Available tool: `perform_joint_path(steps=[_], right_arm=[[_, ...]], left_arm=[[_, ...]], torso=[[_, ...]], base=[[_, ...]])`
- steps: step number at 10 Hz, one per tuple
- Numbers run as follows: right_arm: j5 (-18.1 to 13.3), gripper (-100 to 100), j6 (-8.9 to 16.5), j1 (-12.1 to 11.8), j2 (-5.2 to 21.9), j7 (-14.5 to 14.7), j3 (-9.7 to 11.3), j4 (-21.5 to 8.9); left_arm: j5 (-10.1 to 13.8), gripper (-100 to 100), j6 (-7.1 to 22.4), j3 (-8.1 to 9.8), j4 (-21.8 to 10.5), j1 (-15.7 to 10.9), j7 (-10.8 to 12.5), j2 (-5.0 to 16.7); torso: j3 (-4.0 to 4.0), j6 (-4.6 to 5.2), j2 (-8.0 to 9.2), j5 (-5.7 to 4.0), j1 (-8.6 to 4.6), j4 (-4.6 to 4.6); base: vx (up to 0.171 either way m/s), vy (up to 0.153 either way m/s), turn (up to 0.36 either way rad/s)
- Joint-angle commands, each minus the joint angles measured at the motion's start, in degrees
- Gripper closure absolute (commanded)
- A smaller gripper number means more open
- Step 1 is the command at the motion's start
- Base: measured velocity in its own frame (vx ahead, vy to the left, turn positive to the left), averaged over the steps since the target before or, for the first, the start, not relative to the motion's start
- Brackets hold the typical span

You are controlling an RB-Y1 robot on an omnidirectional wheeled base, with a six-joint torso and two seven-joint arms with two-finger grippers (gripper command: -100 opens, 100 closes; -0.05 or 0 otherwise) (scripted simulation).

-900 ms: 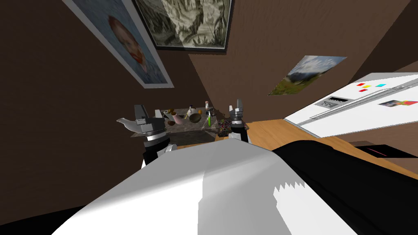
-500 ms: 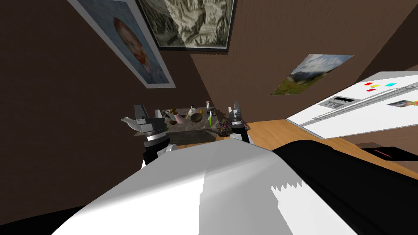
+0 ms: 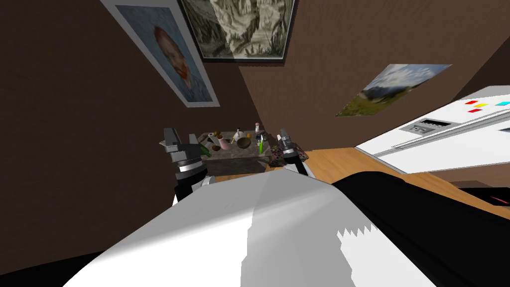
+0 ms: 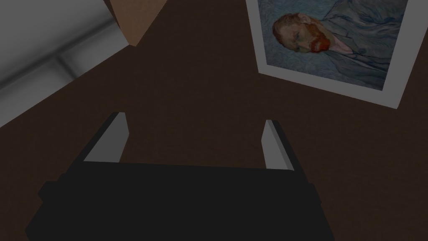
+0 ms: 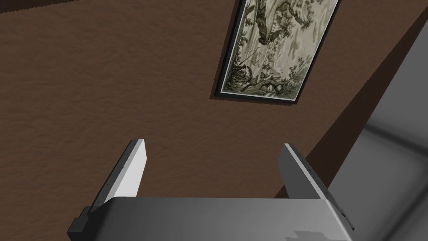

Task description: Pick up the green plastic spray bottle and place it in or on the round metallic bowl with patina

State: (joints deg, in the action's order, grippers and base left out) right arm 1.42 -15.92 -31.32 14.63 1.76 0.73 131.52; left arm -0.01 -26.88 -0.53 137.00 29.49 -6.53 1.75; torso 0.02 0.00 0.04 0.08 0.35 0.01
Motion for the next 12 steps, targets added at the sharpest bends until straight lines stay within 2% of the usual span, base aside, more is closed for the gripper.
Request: perform_joint_path(steps=[1,3,4,8,9,11,12], right_arm=[[0.0,-100,1.5,-0.8,2.9,0.0,-0.3,-0.9],[-0.1,-100,3.6,-1.6,6.2,0.0,-0.7,-1.9],[-0.1,-100,3.6,-1.6,6.6,0.0,-0.7,-1.9],[-0.3,-100,7.9,-3.3,14.0,0.1,-1.5,-4.1],[-0.3,-100,7.9,-3.3,14.5,0.1,-1.5,-4.1],[-0.4,-100,10.2,-4.2,18.2,0.1,-2.0,-5.3],[-0.4,-100,10.2,-4.2,18.9,0.1,-2.0,-5.3]], left_arm=[[0.0,0,0.0,0.0,0.0,0.0,0.0,0.0],[0.0,0,0.0,0.0,0.0,0.0,0.0,0.0],[0.0,0,0.0,0.0,0.0,0.0,0.0,0.0],[0.0,0,0.0,0.0,0.0,0.0,0.0,0.0],[0.0,0,0.0,0.0,0.0,0.0,0.0,0.0],[0.0,0,0.0,0.0,0.0,0.0,0.0,0.0],[0.0,0,0.0,0.0,0.0,0.0,0.0,0.0]], torso=[[0.0,0.0,0.0,0.0,0.0,0.0],[0.03,0.0,0.06,0.0,-0.01,0.01],[0.03,0.0,0.05,0.0,-0.01,0.01],[0.02,0.01,0.03,0.0,-0.01,0.01],[0.0,0.0,0.01,0.01,0.04,0.0],[-0.01,0.01,-0.02,-0.02,-0.1,0.0],[0.01,0.0,0.02,-0.02,-0.08,0.0]], base=[[-0.009,0.1,0.07],[-0.023,0.092,0.071],[-0.011,0.066,0.016],[-0.012,0.088,0.075],[0.0,0.083,0.023],[-0.005,0.072,0.062],[-0.019,0.068,0.036]])
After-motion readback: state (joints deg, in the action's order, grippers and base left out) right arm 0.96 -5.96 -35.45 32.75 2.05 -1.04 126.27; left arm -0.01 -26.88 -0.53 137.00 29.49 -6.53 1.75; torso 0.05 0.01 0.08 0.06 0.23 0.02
